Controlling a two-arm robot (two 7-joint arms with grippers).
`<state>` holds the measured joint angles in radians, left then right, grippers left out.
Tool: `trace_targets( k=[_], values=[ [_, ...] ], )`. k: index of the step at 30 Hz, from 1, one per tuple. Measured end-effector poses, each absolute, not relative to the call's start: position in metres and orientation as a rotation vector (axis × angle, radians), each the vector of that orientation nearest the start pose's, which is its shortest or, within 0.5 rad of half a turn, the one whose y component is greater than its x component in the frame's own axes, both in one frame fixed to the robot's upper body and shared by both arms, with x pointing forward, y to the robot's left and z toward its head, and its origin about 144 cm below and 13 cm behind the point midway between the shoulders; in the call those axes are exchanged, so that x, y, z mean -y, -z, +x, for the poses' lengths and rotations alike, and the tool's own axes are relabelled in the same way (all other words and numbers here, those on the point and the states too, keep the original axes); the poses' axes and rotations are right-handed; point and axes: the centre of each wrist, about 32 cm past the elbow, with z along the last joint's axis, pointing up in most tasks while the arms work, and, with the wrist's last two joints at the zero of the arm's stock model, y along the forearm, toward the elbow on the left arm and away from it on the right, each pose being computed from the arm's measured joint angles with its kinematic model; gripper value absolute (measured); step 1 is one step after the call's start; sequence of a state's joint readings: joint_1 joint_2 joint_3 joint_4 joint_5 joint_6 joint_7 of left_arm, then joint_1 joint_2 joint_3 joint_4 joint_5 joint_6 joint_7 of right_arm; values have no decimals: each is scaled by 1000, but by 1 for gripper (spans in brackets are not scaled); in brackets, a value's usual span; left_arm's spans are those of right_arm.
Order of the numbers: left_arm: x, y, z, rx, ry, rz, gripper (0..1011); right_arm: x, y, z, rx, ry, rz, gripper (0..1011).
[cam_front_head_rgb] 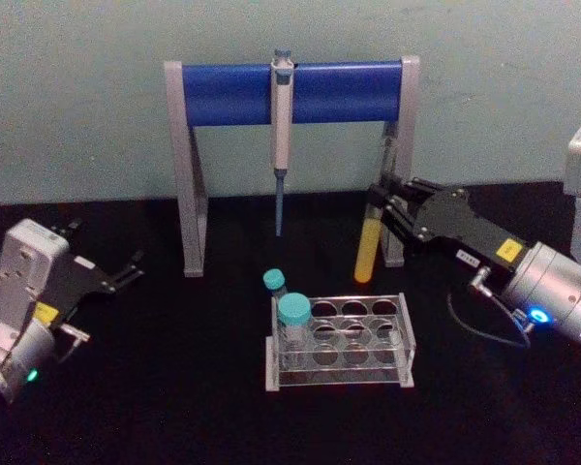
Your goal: Pick up the test tube from the test tube rack, shake it, then place it back into the test tube rack.
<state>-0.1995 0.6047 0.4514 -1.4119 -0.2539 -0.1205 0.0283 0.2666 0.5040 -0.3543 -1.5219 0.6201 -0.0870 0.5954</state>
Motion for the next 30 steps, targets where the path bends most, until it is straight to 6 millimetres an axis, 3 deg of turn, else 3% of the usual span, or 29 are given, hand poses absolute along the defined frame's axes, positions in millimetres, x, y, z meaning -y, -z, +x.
trace_targets(
  k=[7, 16, 24, 30],
  values=[
    [-310, -1140, 489, 285, -1248, 304, 1001, 281, -1206, 515, 44, 595, 129, 225],
    [-310, -1140, 489, 285, -1248, 304, 1001, 300, -1215, 502, 36, 556, 81, 225],
    [-310, -1140, 489, 285, -1248, 304, 1001, 318, -1223, 490, 51, 640, 4, 225],
    [-310, -1140, 489, 285, -1248, 304, 1001, 321, -1223, 490, 72, 703, -18, 225]
  ],
)
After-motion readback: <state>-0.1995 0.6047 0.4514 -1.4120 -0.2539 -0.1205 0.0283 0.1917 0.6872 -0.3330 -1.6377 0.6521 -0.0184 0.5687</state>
